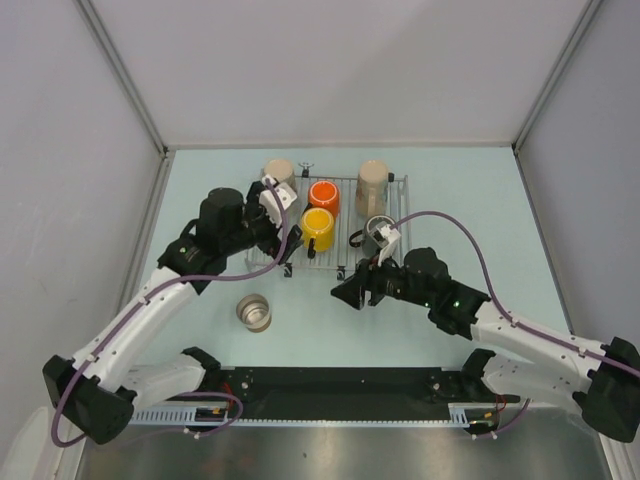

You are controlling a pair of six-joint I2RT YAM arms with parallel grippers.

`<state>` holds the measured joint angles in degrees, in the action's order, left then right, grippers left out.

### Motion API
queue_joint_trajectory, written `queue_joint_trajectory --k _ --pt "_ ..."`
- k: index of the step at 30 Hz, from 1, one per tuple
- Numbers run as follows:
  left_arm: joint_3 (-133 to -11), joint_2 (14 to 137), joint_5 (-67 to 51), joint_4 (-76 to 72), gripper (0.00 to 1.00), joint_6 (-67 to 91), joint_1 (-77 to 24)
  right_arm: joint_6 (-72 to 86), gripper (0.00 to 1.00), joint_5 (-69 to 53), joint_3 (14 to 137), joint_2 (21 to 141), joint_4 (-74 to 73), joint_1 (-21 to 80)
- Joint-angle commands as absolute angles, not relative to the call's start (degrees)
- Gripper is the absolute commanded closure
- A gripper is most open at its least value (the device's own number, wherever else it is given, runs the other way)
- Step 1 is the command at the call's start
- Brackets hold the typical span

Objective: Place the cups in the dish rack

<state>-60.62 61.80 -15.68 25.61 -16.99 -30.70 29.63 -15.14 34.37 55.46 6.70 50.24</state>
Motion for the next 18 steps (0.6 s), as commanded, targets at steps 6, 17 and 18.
queue_joint_trajectory --k 6,17,18 --pt "-50.37 55.39 -12.04 17.66 0.0 -13.27 -19.45 15.4 0.35 7.1 48.74 65.81 -5.25 67.72" --pt "-40.35 42.98 -12.74 20.21 0.0 -15.39 -7.83 6.51 0.39 12.75 75.57 94.99 -15.2 82.26" --pt "-39.3 42.72 -12.92 19.87 0.0 -15.12 -6.0 6.16 0.39 11.96 77.06 98.4 -16.08 82.44"
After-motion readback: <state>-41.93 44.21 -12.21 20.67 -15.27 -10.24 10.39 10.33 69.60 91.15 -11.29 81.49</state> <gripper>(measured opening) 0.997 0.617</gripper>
